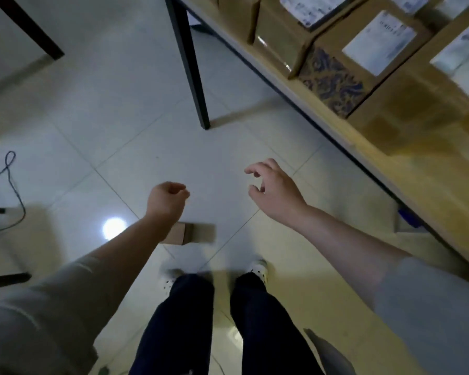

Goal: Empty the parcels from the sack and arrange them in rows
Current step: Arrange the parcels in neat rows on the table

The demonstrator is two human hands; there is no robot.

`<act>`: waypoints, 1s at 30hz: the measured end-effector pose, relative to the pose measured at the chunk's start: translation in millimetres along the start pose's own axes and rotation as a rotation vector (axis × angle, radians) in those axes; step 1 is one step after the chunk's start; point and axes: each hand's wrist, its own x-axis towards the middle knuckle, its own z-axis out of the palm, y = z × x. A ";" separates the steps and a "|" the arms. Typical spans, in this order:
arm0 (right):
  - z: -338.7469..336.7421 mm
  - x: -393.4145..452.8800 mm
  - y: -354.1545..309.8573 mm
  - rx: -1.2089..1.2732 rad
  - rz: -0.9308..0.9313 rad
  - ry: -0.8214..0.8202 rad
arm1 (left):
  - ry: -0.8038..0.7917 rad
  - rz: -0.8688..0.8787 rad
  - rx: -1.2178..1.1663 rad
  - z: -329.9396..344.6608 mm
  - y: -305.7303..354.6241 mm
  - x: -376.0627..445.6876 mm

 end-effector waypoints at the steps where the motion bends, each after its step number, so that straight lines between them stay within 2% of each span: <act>1: 18.0 6.0 6.3 0.004 0.032 -0.017 | -0.006 -0.026 0.049 2.3 -24.2 13.5; 6: 137.2 47.3 42.5 0.050 0.140 -0.074 | -0.091 0.012 0.491 22.2 -143.9 96.8; 11: 257.6 95.5 83.9 0.091 0.163 -0.175 | -0.257 0.236 1.132 57.1 -252.0 187.5; 14: 313.7 119.9 109.0 0.110 0.164 -0.218 | -0.308 0.353 1.438 83.4 -306.5 238.6; 18: 367.3 142.5 139.6 0.119 0.176 -0.238 | -0.300 0.477 1.679 109.0 -356.6 286.7; 21: 388.2 149.2 152.7 0.144 0.191 -0.248 | -0.278 0.596 1.713 116.3 -376.0 304.0; 23: 388.8 147.7 154.4 0.167 0.201 -0.241 | -0.237 0.600 1.608 116.9 -374.2 304.7; 25: 376.6 141.4 149.8 0.217 0.232 -0.186 | -0.141 0.408 1.230 113.2 -351.3 293.5; 27: 350.8 129.4 139.0 0.299 0.323 -0.089 | -0.030 0.056 0.531 103.6 -307.7 274.2; 29: 313.4 112.8 124.3 0.378 0.423 0.040 | -0.078 -0.254 -0.163 90.5 -259.9 248.0; 30: 291.2 102.7 115.9 0.409 0.468 0.102 | -0.163 -0.361 -0.374 82.2 -235.2 228.6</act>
